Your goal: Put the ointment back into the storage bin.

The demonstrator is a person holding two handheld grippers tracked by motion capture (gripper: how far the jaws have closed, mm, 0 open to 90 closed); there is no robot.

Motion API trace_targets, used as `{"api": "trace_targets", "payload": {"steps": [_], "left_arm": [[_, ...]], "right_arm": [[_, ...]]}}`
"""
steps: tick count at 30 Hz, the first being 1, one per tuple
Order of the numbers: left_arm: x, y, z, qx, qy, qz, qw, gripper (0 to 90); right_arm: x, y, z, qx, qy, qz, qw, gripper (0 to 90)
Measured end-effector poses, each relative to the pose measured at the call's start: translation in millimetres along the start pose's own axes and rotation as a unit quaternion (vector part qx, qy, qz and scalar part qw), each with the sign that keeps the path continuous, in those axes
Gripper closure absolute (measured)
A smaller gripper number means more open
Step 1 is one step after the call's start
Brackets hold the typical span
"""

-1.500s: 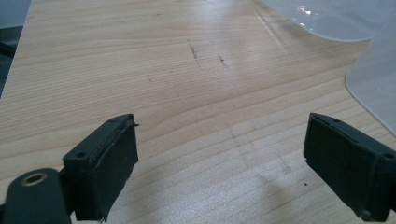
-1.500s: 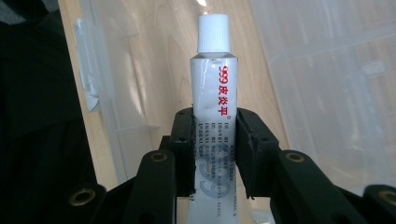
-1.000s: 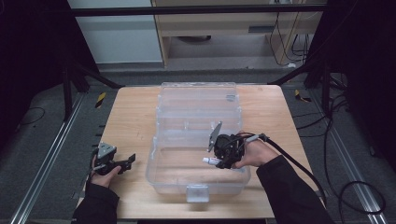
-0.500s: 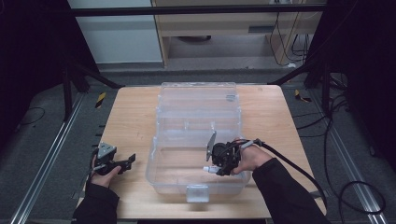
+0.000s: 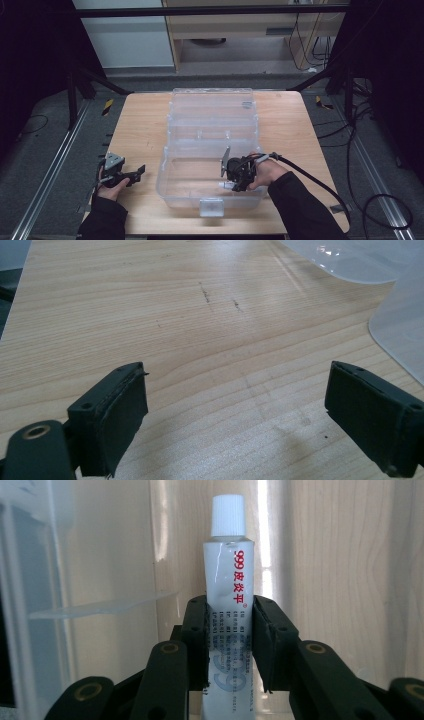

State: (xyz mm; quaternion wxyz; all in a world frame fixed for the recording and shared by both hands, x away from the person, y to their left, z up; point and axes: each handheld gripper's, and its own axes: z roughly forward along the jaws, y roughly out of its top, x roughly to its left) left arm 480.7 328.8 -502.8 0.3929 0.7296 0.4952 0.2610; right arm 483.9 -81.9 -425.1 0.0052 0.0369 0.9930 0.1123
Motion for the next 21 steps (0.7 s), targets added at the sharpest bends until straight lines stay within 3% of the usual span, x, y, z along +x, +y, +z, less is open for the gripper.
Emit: {"api": "trace_targets", "payload": {"steps": [18,21], "left_arm": [[-0.1,0.0,-0.1,0.000,0.000,0.002,1.0000,9.4],[-0.1,0.0,-0.1,0.000,0.001,0.002,1.0000,9.4]], "right_arm": [[-2.5,-0.5,18.2,0.013,0.004,-0.009,0.9999,69.1],[-1.5,0.3,19.3,0.020,0.006,0.000,0.9998,69.1]]}}
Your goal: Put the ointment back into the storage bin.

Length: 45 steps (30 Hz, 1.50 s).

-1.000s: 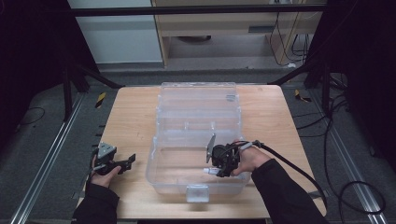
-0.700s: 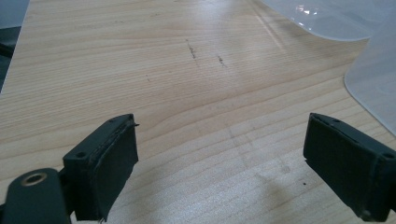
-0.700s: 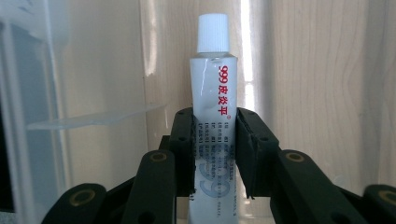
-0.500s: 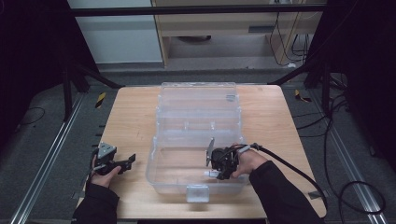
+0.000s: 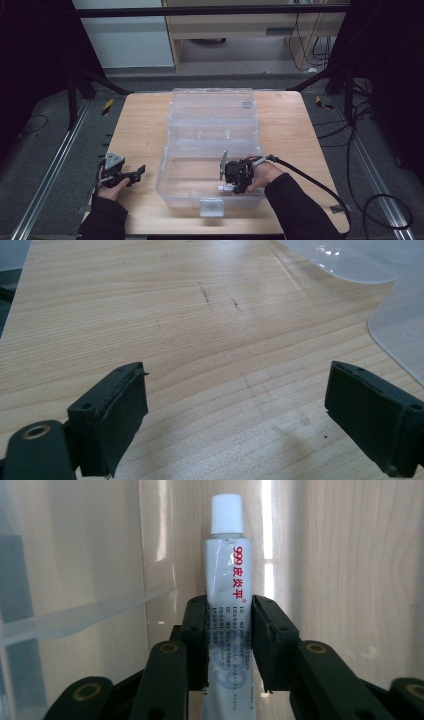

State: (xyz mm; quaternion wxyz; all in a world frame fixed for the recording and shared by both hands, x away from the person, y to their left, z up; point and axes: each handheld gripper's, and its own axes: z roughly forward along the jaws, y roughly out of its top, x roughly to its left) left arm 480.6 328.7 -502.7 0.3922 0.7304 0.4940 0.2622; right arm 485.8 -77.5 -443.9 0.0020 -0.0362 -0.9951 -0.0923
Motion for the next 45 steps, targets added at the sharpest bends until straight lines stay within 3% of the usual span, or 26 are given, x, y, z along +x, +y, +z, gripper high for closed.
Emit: {"api": "trace_targets", "payload": {"steps": [6,7,14,26,29,33,36,38,39,41,43,44,45], "left_arm": [[-0.1,0.0,0.0,0.000,0.000,0.000,1.0000,9.4],[0.0,0.0,0.0,0.000,-0.001,0.000,1.0000,9.4],[-0.1,0.0,0.0,0.000,0.000,0.001,1.0000,9.4],[0.0,0.1,0.0,0.001,0.000,0.000,1.0000,9.4],[0.0,0.0,0.0,0.001,-0.001,0.000,1.0000,9.4],[0.1,0.1,0.1,0.001,-0.001,0.000,1.0000,9.4],[0.1,0.1,0.1,0.001,0.000,0.000,1.0000,9.4],[0.1,0.1,0.1,0.001,0.000,0.000,1.0000,9.4],[0.0,0.1,0.1,0.001,0.000,0.000,1.0000,9.4],[0.0,0.1,0.1,0.001,0.000,0.000,1.0000,9.4],[0.0,0.1,0.1,0.001,0.000,0.000,1.0000,9.4],[0.1,0.1,0.1,0.001,0.000,0.000,1.0000,9.4],[0.1,0.0,0.2,0.001,0.000,-0.001,1.0000,9.4]], "right_arm": [[-0.4,0.6,4.8,0.007,0.003,-0.007,0.9999,69.2],[1.1,1.1,5.0,0.009,0.004,0.004,0.9999,69.1],[1.6,1.4,5.3,0.019,0.007,0.002,0.9998,68.0],[1.4,-6.5,-23.1,-0.036,-0.014,0.024,0.9990,63.3],[1.4,-11.1,-36.3,-0.067,-0.031,0.054,0.9958,61.7],[2.3,-17.9,-51.0,-0.115,-0.045,0.073,0.9897,57.2],[3.2,-21.2,-56.6,-0.132,-0.047,0.080,0.9869,55.1],[3.7,-26.3,-62.6,-0.158,-0.054,0.097,0.9812,52.0],[3.6,-30.0,-65.3,-0.174,-0.058,0.116,0.9761,49.3],[3.1,-31.9,-66.2,-0.181,-0.065,0.119,0.9742,48.9],[2.9,-37.5,-69.1,-0.200,-0.078,0.134,0.9673,46.8],[3.2,-40.3,-70.7,-0.212,-0.083,0.143,0.9631,44.8],[4.1,-46.5,-74.2,-0.237,-0.088,0.161,0.9539,43.1]]}}
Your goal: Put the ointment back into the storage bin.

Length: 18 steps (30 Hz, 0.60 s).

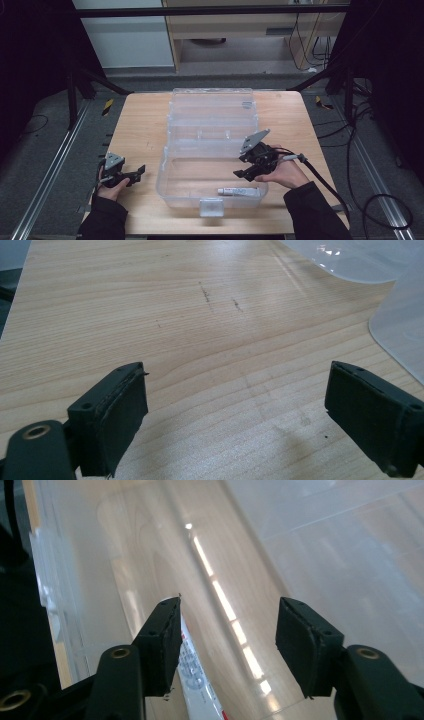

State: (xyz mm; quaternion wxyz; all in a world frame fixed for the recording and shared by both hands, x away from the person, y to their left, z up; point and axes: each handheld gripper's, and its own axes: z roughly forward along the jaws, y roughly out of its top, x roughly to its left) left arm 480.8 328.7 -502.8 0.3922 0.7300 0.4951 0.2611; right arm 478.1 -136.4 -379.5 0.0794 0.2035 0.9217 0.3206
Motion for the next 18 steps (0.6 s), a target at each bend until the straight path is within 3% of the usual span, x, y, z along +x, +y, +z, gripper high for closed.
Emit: {"api": "trace_targets", "payload": {"steps": [6,7,10,12,13,14,15,18], "left_arm": [[-0.2,0.1,-0.1,0.001,0.001,0.002,1.0000,9.4],[-0.1,0.1,-0.1,0.001,0.001,0.002,1.0000,9.4],[0.0,0.0,0.0,0.000,0.001,0.000,1.0000,9.4],[-0.1,0.1,0.0,0.001,0.002,0.001,1.0000,9.4],[-0.1,0.1,0.0,0.001,0.002,0.001,1.0000,9.4],[-0.1,0.1,-0.1,0.001,0.002,0.002,1.0000,9.4],[-0.1,0.1,-0.1,0.000,0.002,0.001,1.0000,9.4],[-0.1,0.0,-0.1,0.000,0.002,0.000,1.0000,9.4]], "right_arm": [[-1.8,-11.0,-15.3,-0.049,-0.029,0.035,0.9978,35.1],[-3.0,-18.2,-23.8,-0.074,-0.040,0.049,0.9952,33.0],[-5.5,-28.3,-33.3,-0.098,-0.059,0.068,0.9911,29.5],[-7.8,-37.3,-39.8,-0.120,-0.074,0.092,0.9857,28.0],[-7.8,-37.3,-39.8,-0.120,-0.074,0.092,0.9857,28.0],[-9.8,-45.7,-44.8,-0.139,-0.091,0.111,0.9799,24.1],[-9.8,-45.7,-44.8,-0.139,-0.091,0.111,0.9799,24.1],[-14.3,-62.5,-50.9,-0.154,-0.120,0.134,0.9716,22.0]]}}
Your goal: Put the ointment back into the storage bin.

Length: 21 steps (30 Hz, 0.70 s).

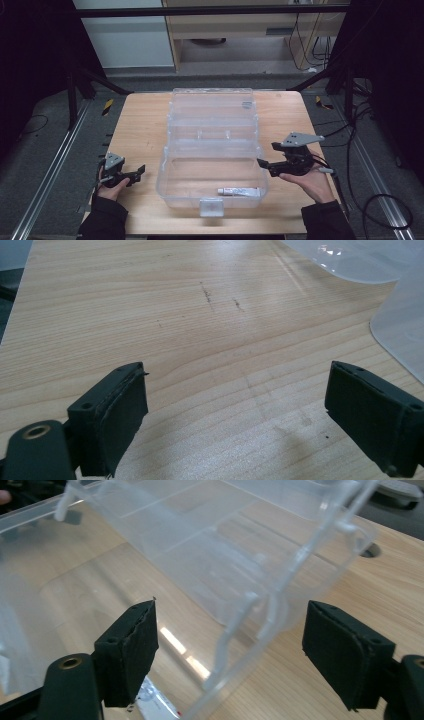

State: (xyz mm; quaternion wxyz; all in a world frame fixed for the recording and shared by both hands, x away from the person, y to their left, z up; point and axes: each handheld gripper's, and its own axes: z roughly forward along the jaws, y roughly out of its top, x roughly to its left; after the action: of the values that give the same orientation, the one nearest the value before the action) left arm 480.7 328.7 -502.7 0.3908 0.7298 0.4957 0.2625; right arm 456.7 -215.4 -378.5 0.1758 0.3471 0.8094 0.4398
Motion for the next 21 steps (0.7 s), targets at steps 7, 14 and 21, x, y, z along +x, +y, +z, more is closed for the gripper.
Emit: {"api": "trace_targets", "payload": {"steps": [7,14,21], "left_arm": [[0.0,0.0,0.0,0.000,0.000,-0.001,1.0000,9.4],[-0.2,0.0,-0.1,-0.001,0.000,0.001,1.0000,9.4],[-0.2,0.0,-0.2,-0.001,0.000,0.001,1.0000,9.4]], "right_arm": [[-16.8,-22.7,-6.6,-0.019,-0.039,0.037,0.9984,18.7],[-38.7,-45.2,-2.2,-0.007,-0.085,0.074,0.9936,16.5],[-60.1,-69.8,3.7,-0.001,-0.136,0.109,0.9847,15.3]]}}
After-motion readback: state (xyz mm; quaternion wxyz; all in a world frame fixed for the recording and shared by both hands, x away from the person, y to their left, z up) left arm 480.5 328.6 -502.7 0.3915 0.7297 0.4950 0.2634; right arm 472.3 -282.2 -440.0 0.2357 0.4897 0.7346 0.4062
